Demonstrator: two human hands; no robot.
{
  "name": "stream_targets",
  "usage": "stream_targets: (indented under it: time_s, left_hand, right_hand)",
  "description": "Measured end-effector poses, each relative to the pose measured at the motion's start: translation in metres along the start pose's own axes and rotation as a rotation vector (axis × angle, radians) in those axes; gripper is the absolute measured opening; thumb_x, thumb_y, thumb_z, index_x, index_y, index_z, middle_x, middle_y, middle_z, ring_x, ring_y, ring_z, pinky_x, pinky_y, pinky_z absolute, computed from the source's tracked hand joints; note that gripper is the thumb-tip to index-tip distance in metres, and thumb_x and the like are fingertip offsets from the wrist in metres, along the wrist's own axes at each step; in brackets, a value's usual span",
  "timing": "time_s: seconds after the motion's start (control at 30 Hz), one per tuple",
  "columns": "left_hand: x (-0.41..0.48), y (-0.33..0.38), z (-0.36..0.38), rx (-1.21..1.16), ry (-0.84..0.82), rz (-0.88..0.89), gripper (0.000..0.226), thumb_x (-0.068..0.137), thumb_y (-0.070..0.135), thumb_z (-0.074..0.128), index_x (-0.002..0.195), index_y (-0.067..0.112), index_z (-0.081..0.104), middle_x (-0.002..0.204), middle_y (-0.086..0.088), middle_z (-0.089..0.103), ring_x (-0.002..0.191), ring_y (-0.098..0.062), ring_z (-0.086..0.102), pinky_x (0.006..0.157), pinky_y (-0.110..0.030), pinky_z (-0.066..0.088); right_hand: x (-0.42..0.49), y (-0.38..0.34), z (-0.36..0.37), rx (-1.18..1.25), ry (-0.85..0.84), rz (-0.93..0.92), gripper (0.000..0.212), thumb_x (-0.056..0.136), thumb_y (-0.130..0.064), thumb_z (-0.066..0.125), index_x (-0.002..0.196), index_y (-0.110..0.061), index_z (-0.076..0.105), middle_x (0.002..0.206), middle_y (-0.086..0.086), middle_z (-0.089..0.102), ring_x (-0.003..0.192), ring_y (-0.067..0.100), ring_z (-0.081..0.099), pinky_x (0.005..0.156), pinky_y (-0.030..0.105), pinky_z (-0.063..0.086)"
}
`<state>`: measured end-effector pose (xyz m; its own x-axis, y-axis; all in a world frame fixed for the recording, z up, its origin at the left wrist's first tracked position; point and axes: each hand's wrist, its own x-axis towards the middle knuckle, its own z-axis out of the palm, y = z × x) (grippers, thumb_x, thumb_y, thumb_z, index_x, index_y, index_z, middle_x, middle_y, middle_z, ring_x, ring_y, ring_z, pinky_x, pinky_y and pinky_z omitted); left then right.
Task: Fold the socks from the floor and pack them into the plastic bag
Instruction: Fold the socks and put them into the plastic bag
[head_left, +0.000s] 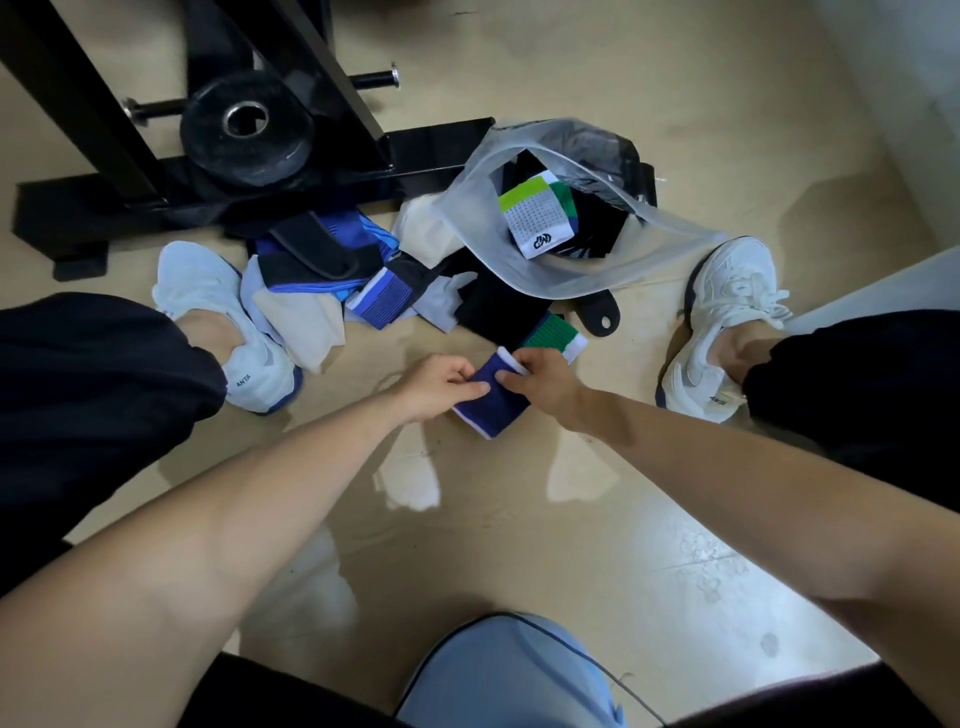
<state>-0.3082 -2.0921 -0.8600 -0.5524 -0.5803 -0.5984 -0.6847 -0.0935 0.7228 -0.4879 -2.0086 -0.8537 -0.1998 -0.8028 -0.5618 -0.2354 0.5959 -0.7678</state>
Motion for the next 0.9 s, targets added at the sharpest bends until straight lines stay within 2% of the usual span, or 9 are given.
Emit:
stream_targets:
  time_s: [0.13, 0.23, 0.3, 0.37, 0.53, 0.67, 0.77, 0.83, 0.9]
  left_hand:
    - [-0.003, -0.005, -0.013, -0.048, -0.002, -0.046, 0.017, 0.090, 0.021, 0.075, 0.088, 0.005, 0.069, 0.074, 0.003, 0.073, 0.059, 0.001, 0.060, 0.063, -0.014, 0.043]
    - [-0.002, -0.003, -0.016, -0.186, 0.108, -0.068, 0.016, 0.090, 0.020, 0.076, 0.087, 0.005, 0.069, 0.077, -0.003, 0.072, 0.067, -0.006, 0.064, 0.070, -0.020, 0.050]
    - [0.000, 0.000, -0.017, -0.254, 0.168, -0.107, 0.019, 0.090, 0.025, 0.076, 0.086, 0.008, 0.069, 0.083, -0.006, 0.069, 0.075, -0.012, 0.063, 0.074, -0.026, 0.055]
    - [0.001, 0.005, -0.016, -0.339, 0.216, -0.155, 0.026, 0.090, 0.028, 0.076, 0.093, 0.004, 0.068, 0.092, -0.011, 0.070, 0.078, -0.014, 0.064, 0.070, -0.023, 0.059]
    - [0.004, 0.019, -0.008, -0.375, 0.362, -0.169, 0.021, 0.087, 0.025, 0.078, 0.086, 0.010, 0.063, 0.083, -0.006, 0.066, 0.069, -0.013, 0.064, 0.051, -0.019, 0.052]
    - [0.001, 0.025, -0.003, -0.325, 0.335, -0.144, 0.018, 0.088, 0.021, 0.077, 0.091, 0.008, 0.065, 0.088, -0.011, 0.070, 0.076, -0.016, 0.069, 0.056, -0.023, 0.057]
    - [-0.003, 0.031, 0.001, -0.307, 0.317, -0.131, 0.023, 0.089, 0.017, 0.075, 0.103, 0.001, 0.066, 0.091, -0.012, 0.070, 0.074, -0.014, 0.068, 0.055, -0.023, 0.058]
    - [-0.001, 0.031, 0.004, -0.246, 0.355, -0.104, 0.023, 0.086, 0.018, 0.079, 0.096, 0.002, 0.066, 0.085, -0.012, 0.069, 0.073, -0.018, 0.065, 0.062, -0.030, 0.058]
    - [-0.001, 0.031, 0.005, -0.165, 0.423, -0.104, 0.023, 0.081, 0.023, 0.082, 0.087, 0.007, 0.066, 0.077, -0.006, 0.066, 0.070, -0.017, 0.059, 0.062, -0.027, 0.049]
  right_hand:
    - [0.005, -0.001, -0.018, 0.124, 0.126, 0.036, 0.027, 0.090, -0.009, 0.070, 0.068, -0.014, 0.054, 0.058, -0.004, 0.048, 0.043, -0.001, 0.044, 0.047, 0.014, 0.038]
    - [0.009, 0.001, -0.023, 0.139, 0.186, 0.065, 0.015, 0.087, -0.009, 0.074, 0.078, -0.011, 0.061, 0.062, 0.000, 0.053, 0.050, 0.010, 0.047, 0.052, 0.022, 0.043]
    - [0.011, 0.003, -0.023, 0.139, 0.193, 0.081, 0.018, 0.084, -0.008, 0.076, 0.077, -0.011, 0.060, 0.062, 0.002, 0.055, 0.054, 0.016, 0.049, 0.056, 0.028, 0.046]
    - [0.012, 0.002, -0.020, 0.136, 0.200, 0.090, 0.023, 0.082, -0.006, 0.078, 0.076, -0.013, 0.057, 0.064, 0.002, 0.058, 0.059, 0.018, 0.054, 0.059, 0.031, 0.050]
    - [0.009, -0.003, -0.007, 0.149, 0.179, 0.067, 0.020, 0.081, -0.005, 0.079, 0.082, -0.009, 0.059, 0.066, 0.003, 0.061, 0.061, 0.020, 0.059, 0.066, 0.038, 0.059]
    - [0.005, -0.007, -0.003, 0.205, 0.136, 0.033, 0.015, 0.085, -0.005, 0.076, 0.089, -0.005, 0.062, 0.071, 0.006, 0.061, 0.059, 0.013, 0.060, 0.059, 0.024, 0.058]
    - [0.003, -0.009, 0.000, 0.247, 0.083, 0.003, 0.013, 0.086, -0.002, 0.073, 0.092, 0.000, 0.062, 0.074, 0.013, 0.063, 0.058, 0.015, 0.063, 0.062, 0.028, 0.060]
    - [0.001, -0.012, 0.003, 0.244, 0.047, -0.013, 0.010, 0.086, -0.001, 0.072, 0.089, -0.001, 0.062, 0.074, 0.014, 0.063, 0.057, 0.016, 0.063, 0.063, 0.030, 0.060]
    - [0.000, -0.016, 0.005, 0.245, 0.029, -0.017, 0.012, 0.087, 0.000, 0.070, 0.082, -0.005, 0.060, 0.071, 0.013, 0.061, 0.055, 0.016, 0.061, 0.058, 0.027, 0.057]
